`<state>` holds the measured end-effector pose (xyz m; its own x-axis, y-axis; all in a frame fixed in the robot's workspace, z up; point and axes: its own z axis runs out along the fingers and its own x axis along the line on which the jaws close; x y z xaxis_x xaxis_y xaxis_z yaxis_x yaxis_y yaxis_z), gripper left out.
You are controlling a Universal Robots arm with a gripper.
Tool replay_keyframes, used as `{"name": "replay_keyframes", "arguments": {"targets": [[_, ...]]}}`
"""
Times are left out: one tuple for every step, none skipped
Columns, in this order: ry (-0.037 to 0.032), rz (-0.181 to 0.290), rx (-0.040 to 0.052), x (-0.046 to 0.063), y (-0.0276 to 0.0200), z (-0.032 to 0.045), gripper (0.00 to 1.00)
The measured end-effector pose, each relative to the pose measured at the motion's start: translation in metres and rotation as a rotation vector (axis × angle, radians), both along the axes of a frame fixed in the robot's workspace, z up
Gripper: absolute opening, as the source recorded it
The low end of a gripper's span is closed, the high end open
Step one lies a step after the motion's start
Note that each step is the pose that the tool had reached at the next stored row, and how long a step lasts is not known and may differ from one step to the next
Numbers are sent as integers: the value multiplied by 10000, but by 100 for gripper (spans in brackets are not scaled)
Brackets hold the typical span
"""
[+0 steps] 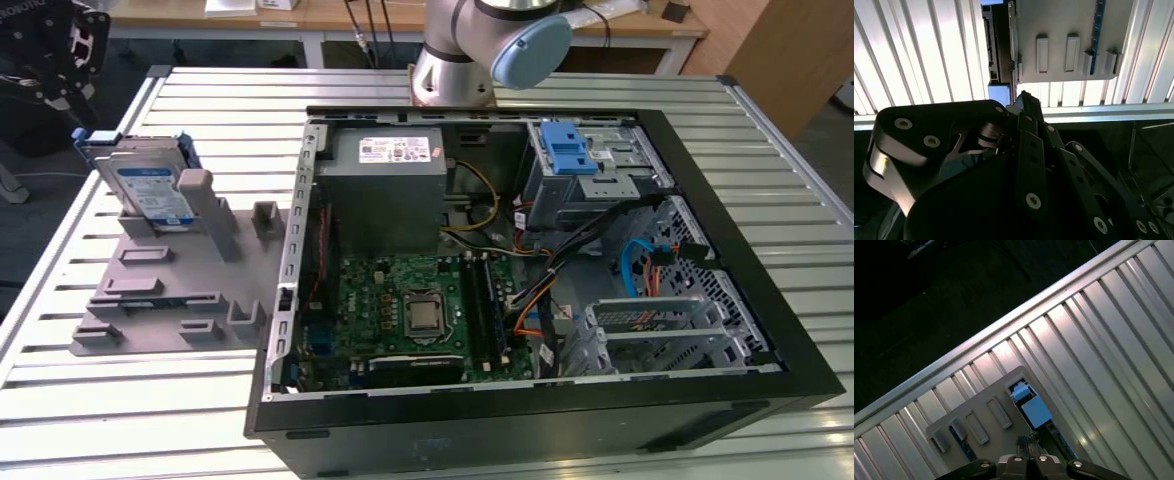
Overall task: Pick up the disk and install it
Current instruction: 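Pick up the disk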
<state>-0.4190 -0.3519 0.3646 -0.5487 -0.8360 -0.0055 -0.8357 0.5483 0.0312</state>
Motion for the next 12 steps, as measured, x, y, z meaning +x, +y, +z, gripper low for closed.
{"name": "replay_keyframes", "arguments": {"targets": [[-10,141,0,0,0,-1,11],[-24,287,1,0,0,-3,11],[-34,436,3,0,0,-5,11],[-39,605,3,0,0,-7,11],[-42,782,3,0,0,-9,11],[-43,962,4,0,0,-10,11],[-42,1141,3,0,0,-12,11],[-44,1338,4,0,0,-14,11],[-44,1518,4,0,0,-16,11],[-44,1697,5,0,0,-19,11],[-45,2041,5,0,0,-24,11],[-45,2219,6,0,0,-28,11]]}}
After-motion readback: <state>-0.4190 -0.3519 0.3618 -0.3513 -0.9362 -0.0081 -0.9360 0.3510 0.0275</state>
